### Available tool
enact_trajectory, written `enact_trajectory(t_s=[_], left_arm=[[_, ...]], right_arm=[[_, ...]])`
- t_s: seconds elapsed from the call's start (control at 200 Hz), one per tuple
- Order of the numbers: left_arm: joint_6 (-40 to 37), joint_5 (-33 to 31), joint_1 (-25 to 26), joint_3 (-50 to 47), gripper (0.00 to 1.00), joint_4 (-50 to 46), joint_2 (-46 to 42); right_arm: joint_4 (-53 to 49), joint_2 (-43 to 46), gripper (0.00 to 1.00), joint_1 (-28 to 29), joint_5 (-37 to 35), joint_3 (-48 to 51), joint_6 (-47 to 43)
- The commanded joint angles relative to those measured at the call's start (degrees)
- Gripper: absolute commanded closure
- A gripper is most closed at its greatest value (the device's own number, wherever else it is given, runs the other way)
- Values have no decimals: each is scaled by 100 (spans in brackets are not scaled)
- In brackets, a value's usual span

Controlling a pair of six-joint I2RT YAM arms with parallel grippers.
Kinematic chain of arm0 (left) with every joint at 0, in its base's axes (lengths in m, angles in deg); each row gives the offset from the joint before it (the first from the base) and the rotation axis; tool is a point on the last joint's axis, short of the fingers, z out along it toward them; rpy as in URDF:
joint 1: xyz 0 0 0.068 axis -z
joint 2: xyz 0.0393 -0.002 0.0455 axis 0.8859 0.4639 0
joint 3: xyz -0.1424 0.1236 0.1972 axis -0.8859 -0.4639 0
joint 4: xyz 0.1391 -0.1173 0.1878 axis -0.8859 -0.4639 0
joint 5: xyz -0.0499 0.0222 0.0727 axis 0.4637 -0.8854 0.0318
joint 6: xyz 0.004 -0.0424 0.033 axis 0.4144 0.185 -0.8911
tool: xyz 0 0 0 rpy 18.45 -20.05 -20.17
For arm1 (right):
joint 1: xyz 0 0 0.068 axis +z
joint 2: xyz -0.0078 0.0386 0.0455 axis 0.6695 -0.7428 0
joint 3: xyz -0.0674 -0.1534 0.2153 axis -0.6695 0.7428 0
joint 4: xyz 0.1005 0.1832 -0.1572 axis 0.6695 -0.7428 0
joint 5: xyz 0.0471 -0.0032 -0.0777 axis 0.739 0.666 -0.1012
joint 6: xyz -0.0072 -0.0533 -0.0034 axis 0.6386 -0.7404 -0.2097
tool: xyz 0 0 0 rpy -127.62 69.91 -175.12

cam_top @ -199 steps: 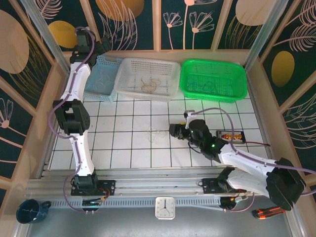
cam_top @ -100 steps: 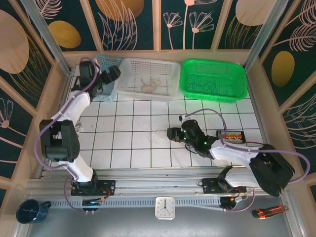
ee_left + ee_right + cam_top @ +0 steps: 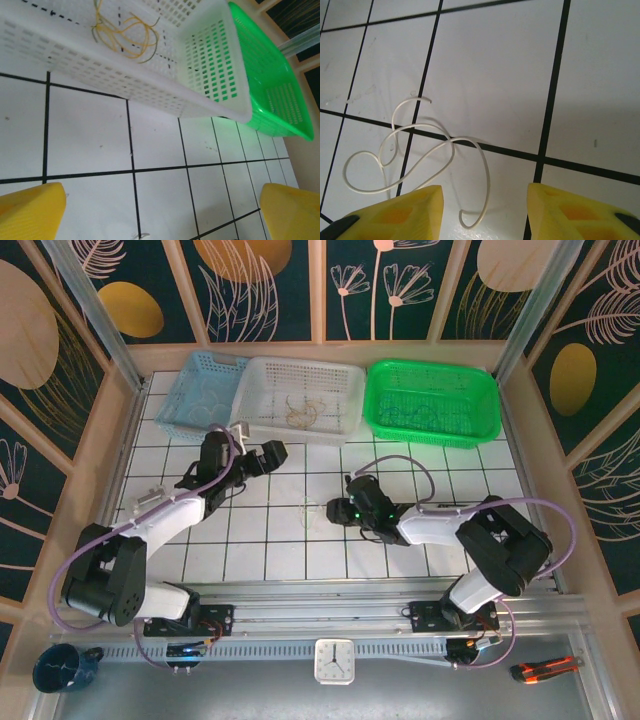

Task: Untangle the cables

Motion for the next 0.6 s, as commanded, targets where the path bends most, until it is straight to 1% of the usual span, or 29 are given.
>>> enact_trajectory(t_s=[0.0, 0.11, 0.2, 0.25, 0.315, 0.35, 0.425, 0.595], left_arm=[[191, -74, 12, 20, 1, 546, -109], [195, -48, 17, 127, 1, 560, -49], [194, 32, 17, 198, 1, 621, 28], [195, 91, 16, 218, 1, 664, 71], [184, 254, 16, 193, 1, 813, 115], [164, 358, 16, 153, 1, 926, 133], [133, 524, 25, 77, 1, 1022, 154], [127, 782, 84, -115, 1, 1011, 85]], right_arm=[[129, -124, 53, 115, 73, -127, 102], [185, -242, 54, 198, 87, -140, 154], [210, -382, 59, 245, 89, -203, 153], [169, -431, 69, 252, 98, -278, 115], [57, -397, 91, 272, 58, -381, 31], [-38, -307, 100, 274, 1, -435, 0], [-198, 54, 100, 274, -124, -476, -55], [-553, 1275, 100, 274, -474, -598, -197]])
